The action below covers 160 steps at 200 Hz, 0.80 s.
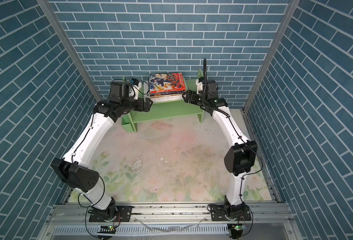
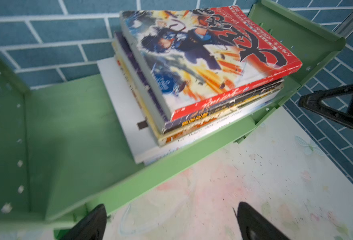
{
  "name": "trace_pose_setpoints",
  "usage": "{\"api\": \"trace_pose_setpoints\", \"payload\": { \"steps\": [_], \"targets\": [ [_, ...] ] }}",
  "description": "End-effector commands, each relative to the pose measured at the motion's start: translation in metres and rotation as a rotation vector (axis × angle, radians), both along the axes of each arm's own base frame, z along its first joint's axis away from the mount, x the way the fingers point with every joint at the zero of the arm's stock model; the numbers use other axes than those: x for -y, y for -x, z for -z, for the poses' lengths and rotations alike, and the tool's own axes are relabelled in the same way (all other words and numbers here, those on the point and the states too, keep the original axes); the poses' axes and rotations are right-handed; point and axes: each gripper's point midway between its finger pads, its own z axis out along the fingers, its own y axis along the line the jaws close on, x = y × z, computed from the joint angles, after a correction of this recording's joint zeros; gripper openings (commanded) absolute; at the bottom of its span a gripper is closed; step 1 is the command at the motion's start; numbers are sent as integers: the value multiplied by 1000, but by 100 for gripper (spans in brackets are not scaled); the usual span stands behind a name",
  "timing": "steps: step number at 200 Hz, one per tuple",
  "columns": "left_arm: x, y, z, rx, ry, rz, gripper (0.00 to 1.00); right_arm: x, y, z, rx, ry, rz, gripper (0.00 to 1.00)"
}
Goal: Stacking books/files
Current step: Place the book at the bookshelf, then reset both arms
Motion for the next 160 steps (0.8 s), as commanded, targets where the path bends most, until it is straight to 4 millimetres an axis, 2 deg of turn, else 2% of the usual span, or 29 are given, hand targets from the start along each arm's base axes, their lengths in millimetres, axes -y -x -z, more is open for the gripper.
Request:
{"api": "trace_pose_setpoints", "payload": {
  "steps": [1,18,32,59,89,112,122,147,160],
  "targets": [
    [-44,13,-7,57,81,-137,100,56,24,-17,102,129,205,89],
    [-81,32,16,24,103,-258,100,97,48,-5,108,168,375,89],
    [-104,48,38,-1,80,-341,100,132,72,11,102,209,516,93],
    [-134,73,80,-40,-16,-457,100,190,118,52,16,351,715,95],
    [-165,98,114,-7,-165,-556,100,246,170,91,-102,573,889,95],
    [-184,115,133,127,-256,-615,100,273,199,113,-113,644,994,98],
    [-187,124,153,167,-282,-614,100,280,208,124,-131,641,1011,98],
    [-202,146,182,294,-289,-703,100,287,216,150,-165,660,1027,98],
    [-204,150,192,339,-287,-714,100,291,218,161,-175,676,1042,98]
  ]
}}
